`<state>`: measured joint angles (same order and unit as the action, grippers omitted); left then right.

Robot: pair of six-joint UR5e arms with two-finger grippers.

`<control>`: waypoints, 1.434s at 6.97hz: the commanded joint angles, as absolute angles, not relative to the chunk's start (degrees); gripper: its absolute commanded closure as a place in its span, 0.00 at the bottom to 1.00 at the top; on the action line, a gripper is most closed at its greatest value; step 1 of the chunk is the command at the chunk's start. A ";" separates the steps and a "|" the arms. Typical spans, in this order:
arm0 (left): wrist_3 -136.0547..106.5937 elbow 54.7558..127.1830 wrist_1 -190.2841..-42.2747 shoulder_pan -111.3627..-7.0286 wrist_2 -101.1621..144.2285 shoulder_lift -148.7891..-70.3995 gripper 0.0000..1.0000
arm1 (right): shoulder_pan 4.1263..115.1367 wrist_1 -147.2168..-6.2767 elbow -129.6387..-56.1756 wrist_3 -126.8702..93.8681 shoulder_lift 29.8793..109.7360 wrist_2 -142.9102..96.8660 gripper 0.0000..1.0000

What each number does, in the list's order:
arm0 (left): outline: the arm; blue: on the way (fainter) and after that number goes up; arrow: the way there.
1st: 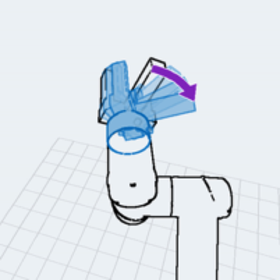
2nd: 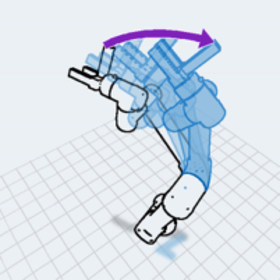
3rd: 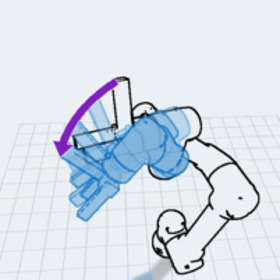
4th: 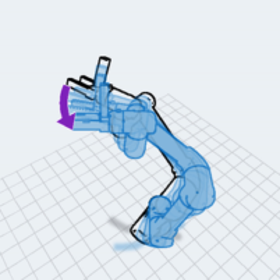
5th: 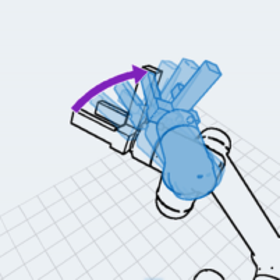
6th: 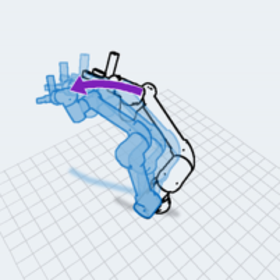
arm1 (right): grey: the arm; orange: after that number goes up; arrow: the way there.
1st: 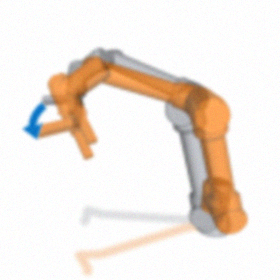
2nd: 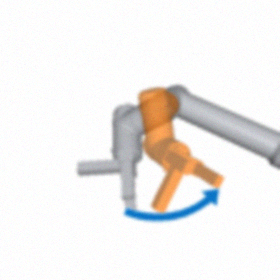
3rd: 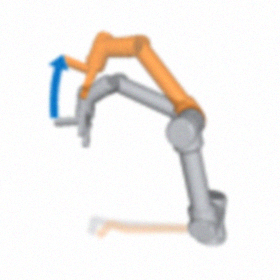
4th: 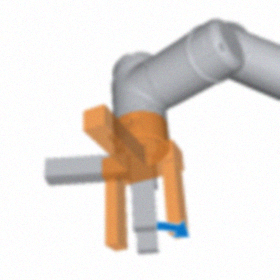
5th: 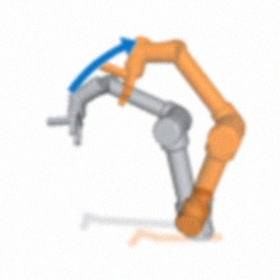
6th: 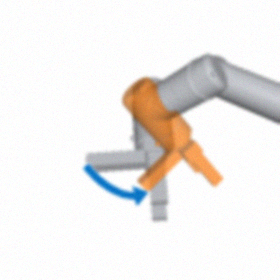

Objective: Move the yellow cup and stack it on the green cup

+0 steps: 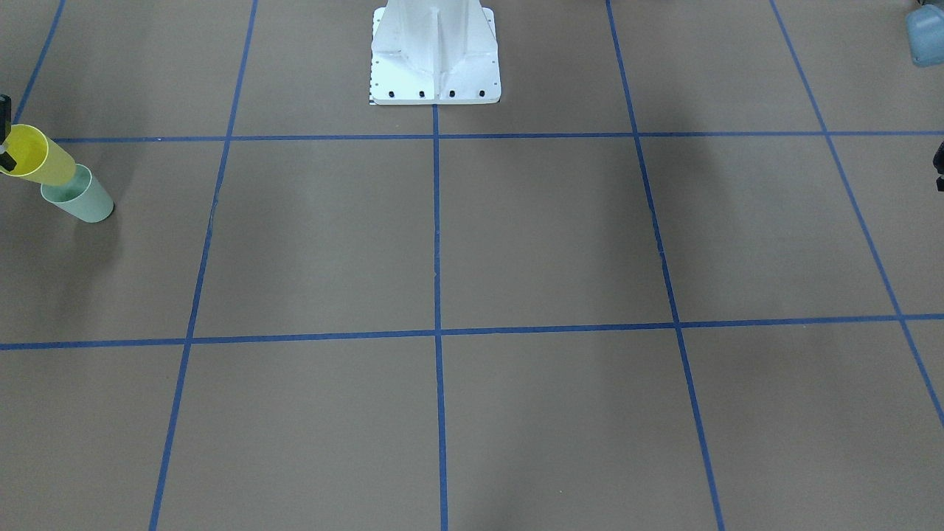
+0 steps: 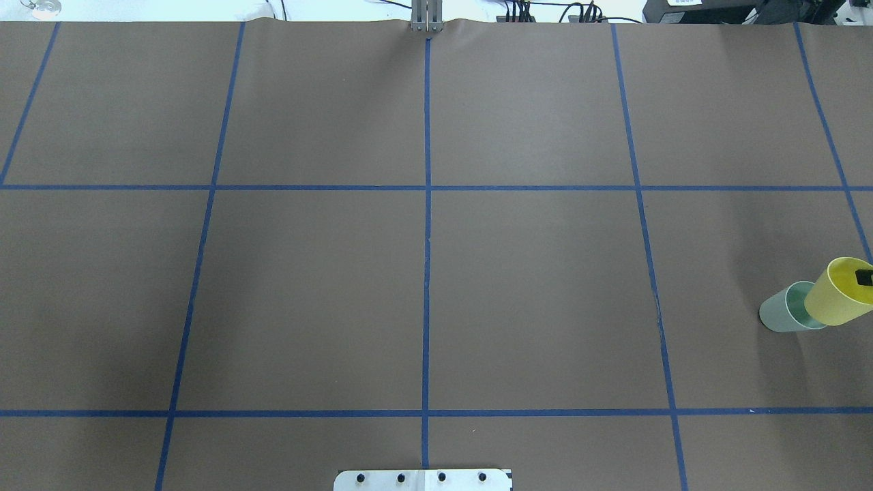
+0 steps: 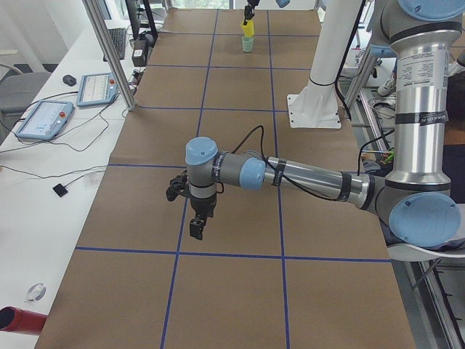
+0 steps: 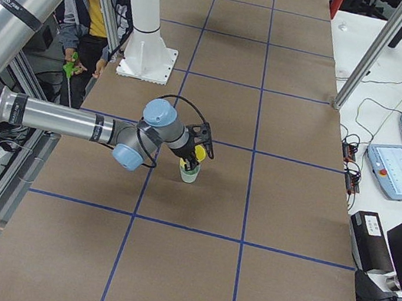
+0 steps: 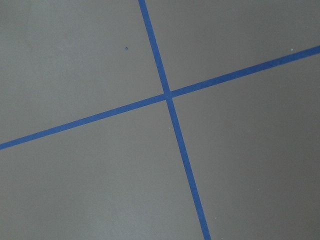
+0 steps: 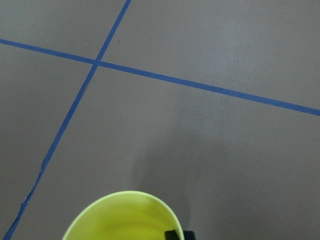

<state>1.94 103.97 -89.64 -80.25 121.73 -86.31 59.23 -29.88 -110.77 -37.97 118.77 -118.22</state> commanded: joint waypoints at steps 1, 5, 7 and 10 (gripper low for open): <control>1.93 103.97 -89.65 -80.24 121.73 -86.31 0.00 | 58.98 -29.88 -109.26 -37.97 118.48 -118.13 1.00; 1.93 103.97 -89.74 -80.24 121.73 -86.40 0.00 | 58.10 -29.88 -108.81 -38.23 117.16 -118.12 1.00; 1.93 103.89 -89.74 -80.24 121.73 -86.40 0.00 | 57.92 -29.88 -108.55 -38.14 117.07 -118.04 1.00; 1.93 103.80 -89.74 -80.24 121.73 -86.31 0.00 | 57.92 -29.97 -107.14 -38.67 114.35 -118.12 0.02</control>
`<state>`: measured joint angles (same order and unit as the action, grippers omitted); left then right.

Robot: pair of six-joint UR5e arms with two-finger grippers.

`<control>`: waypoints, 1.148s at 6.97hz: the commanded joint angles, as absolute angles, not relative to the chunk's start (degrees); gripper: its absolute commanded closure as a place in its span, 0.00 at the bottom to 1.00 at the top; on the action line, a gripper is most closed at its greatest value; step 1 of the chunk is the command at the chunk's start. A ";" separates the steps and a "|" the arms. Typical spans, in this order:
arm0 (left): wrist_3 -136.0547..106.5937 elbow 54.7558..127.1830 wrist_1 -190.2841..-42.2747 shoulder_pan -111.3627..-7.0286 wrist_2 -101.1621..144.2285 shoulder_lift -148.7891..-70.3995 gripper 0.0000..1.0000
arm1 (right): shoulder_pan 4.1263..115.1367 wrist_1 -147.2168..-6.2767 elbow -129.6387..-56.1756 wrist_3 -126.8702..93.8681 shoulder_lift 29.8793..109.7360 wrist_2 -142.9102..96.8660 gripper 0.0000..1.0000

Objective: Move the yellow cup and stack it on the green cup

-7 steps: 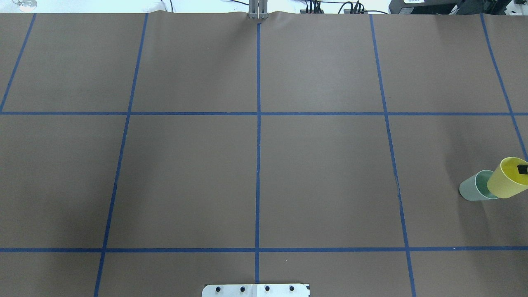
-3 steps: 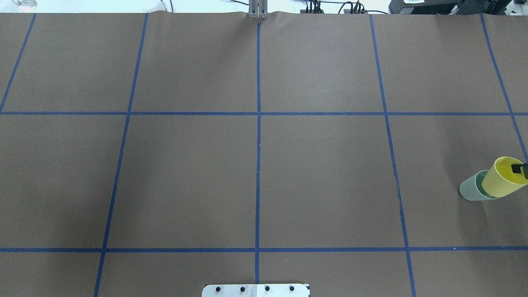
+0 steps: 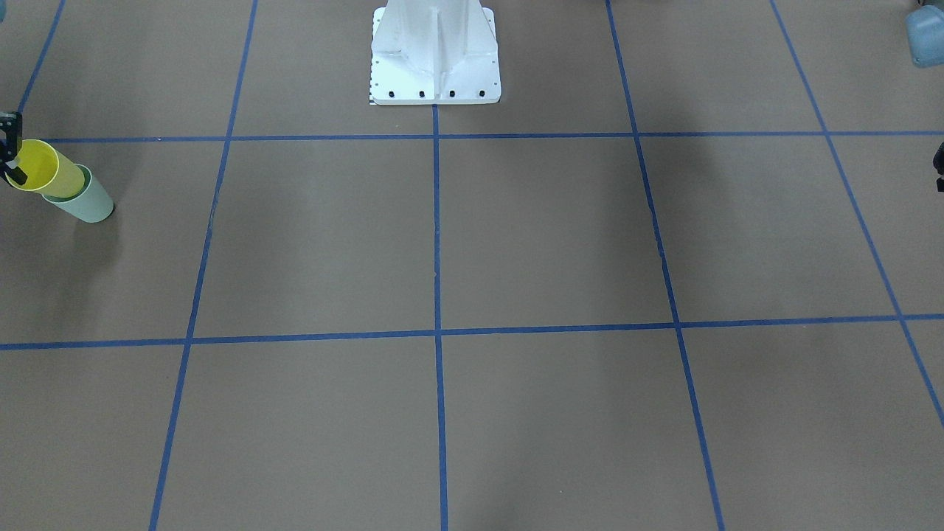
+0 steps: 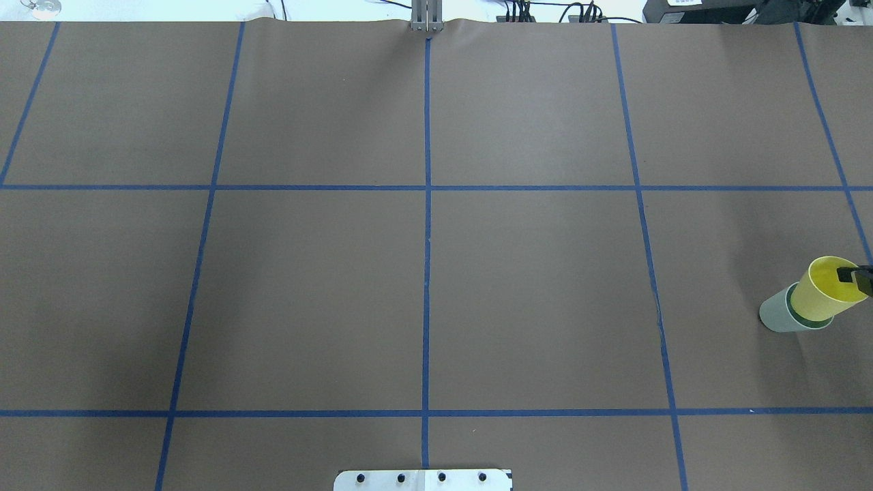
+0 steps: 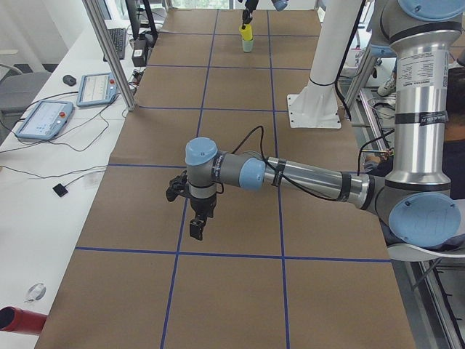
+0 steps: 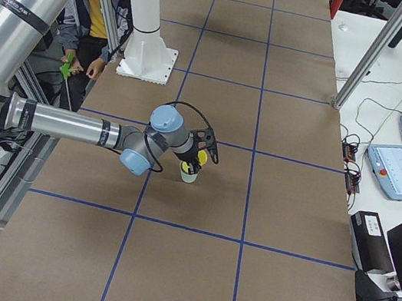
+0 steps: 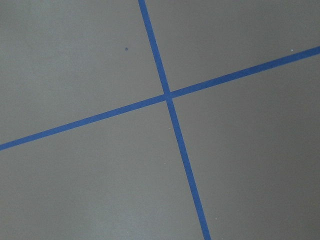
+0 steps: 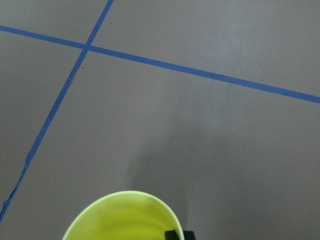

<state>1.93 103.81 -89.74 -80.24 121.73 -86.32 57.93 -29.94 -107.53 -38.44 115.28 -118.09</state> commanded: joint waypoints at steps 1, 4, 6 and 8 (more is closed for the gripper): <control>1.93 103.80 -89.74 -80.24 121.73 -86.40 0.00 | 57.92 -30.06 -107.14 -38.76 114.26 -118.65 0.01; 1.93 103.71 -89.91 -80.24 121.64 -86.31 0.00 | 59.84 -33.98 -107.57 -38.67 112.78 -124.06 0.01; 2.11 102.66 -91.48 -80.16 121.46 -86.05 0.00 | 64.41 -43.04 -107.49 -37.36 108.99 -128.23 0.01; 9.34 101.17 -90.97 -80.50 121.64 -85.87 0.00 | 71.41 -54.59 -107.31 -25.65 105.41 -131.54 0.01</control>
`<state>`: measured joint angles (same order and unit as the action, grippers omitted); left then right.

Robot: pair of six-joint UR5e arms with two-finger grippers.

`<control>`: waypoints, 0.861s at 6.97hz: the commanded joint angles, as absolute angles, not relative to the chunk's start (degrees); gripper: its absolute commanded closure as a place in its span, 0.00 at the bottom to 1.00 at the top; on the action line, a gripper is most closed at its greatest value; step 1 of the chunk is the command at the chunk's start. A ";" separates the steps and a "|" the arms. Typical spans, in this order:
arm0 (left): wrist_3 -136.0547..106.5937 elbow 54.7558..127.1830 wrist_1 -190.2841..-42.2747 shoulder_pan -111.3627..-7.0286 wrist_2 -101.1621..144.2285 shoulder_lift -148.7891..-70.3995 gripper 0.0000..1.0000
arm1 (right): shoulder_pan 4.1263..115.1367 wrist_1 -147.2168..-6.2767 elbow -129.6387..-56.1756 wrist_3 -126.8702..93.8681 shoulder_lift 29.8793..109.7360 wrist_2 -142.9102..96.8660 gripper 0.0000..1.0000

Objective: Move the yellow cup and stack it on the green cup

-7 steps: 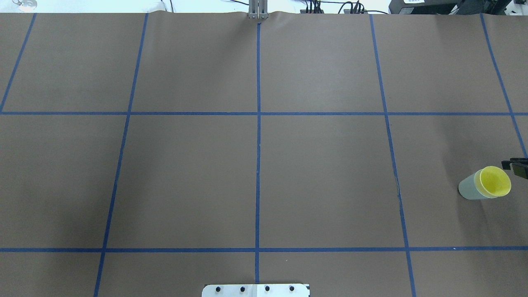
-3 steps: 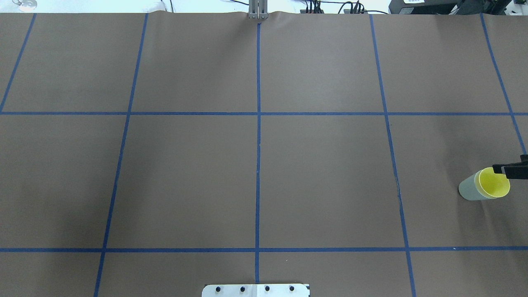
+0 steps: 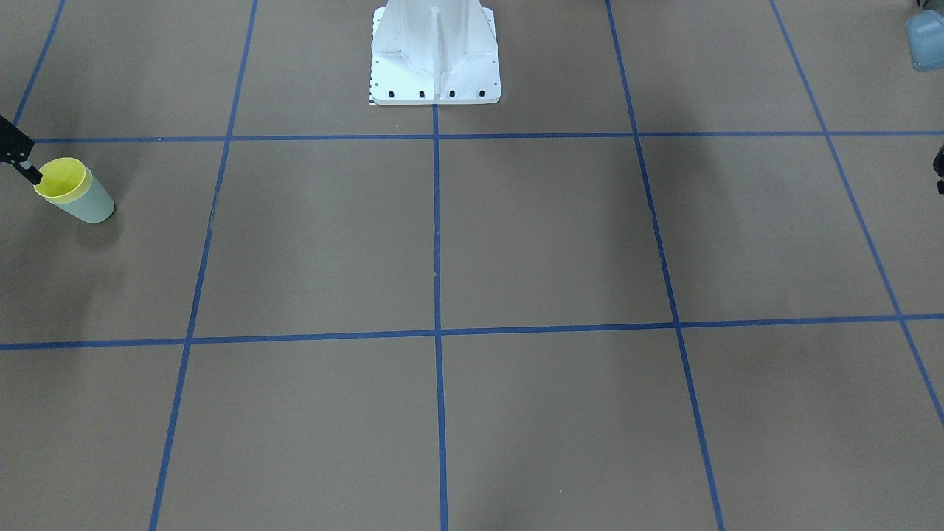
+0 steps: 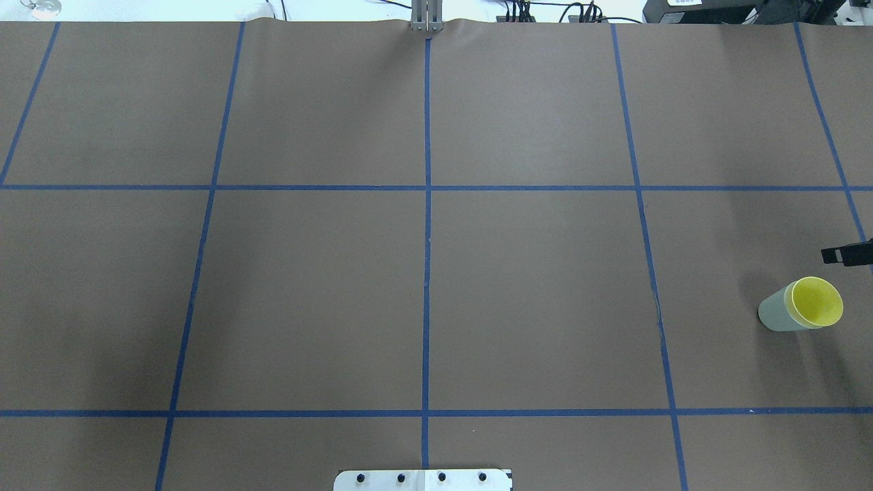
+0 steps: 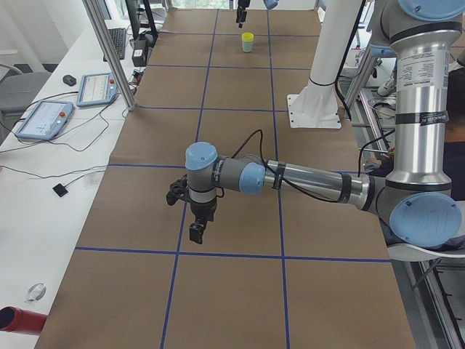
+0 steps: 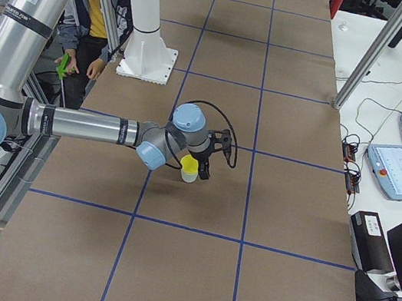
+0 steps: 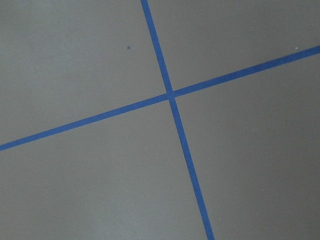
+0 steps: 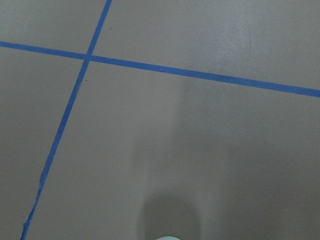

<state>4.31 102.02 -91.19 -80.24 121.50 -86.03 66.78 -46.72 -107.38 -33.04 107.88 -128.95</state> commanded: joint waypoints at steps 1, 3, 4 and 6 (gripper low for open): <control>10.45 100.81 -89.75 -82.42 121.73 -85.78 0.00 | 76.41 -64.15 -107.49 -15.92 102.68 -133.49 0.01; 10.90 99.67 -83.34 -89.88 132.66 -85.70 0.00 | 83.64 -80.78 -107.05 1.07 98.63 -132.90 0.00; 10.38 100.63 -82.02 -91.91 133.15 -83.95 0.00 | 86.98 -88.52 -105.75 8.62 96.61 -132.46 0.00; 9.93 100.63 -81.65 -92.20 133.33 -83.93 0.00 | 92.96 -91.76 -99.70 18.09 96.85 -131.13 0.00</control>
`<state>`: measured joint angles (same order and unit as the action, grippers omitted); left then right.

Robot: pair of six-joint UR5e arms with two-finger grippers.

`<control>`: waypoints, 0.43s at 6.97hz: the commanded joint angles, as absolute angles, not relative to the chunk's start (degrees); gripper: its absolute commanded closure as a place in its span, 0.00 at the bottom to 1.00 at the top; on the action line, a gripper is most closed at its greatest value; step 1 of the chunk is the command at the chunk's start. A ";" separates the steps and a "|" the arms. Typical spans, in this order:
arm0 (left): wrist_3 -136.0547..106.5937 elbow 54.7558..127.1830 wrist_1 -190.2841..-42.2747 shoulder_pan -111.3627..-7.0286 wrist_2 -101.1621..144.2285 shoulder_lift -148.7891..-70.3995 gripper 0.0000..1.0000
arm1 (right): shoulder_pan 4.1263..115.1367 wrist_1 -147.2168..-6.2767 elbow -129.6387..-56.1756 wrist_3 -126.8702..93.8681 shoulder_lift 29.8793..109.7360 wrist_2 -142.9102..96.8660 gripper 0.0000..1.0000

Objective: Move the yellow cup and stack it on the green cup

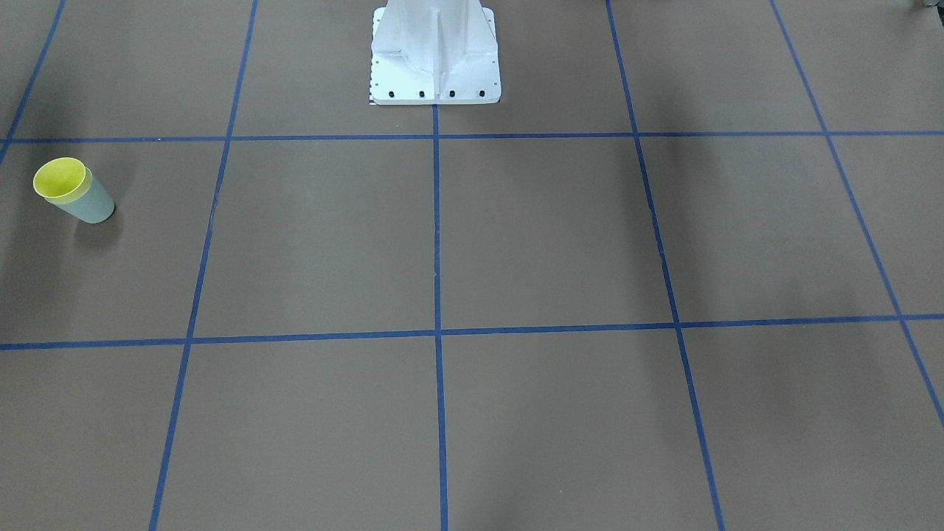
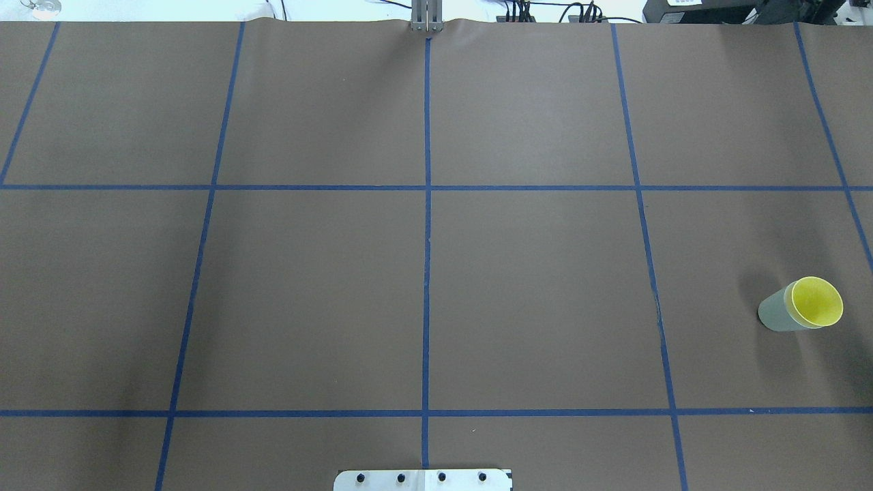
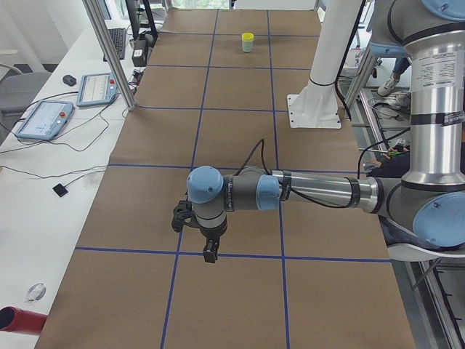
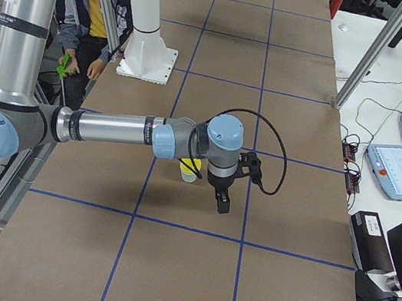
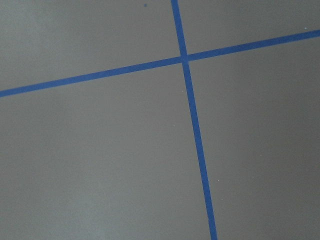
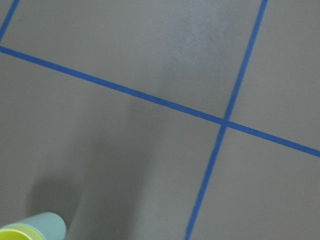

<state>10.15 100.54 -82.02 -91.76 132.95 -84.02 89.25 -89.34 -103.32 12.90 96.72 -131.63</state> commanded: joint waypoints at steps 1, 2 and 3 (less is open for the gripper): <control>9.93 100.20 -81.56 -92.11 133.24 -84.20 0.00 | 93.68 -91.32 -96.19 18.11 97.20 -130.96 0.00; 10.11 101.41 -81.74 -92.20 132.81 -84.03 0.00 | 94.30 -90.88 -94.93 18.11 97.29 -131.04 0.00; 10.19 102.64 -81.65 -92.11 132.54 -83.94 0.00 | 94.31 -90.79 -94.83 17.67 99.21 -130.52 0.00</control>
<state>10.08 101.37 -81.68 -92.13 132.88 -84.03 93.89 -90.97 -95.82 17.81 97.65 -130.93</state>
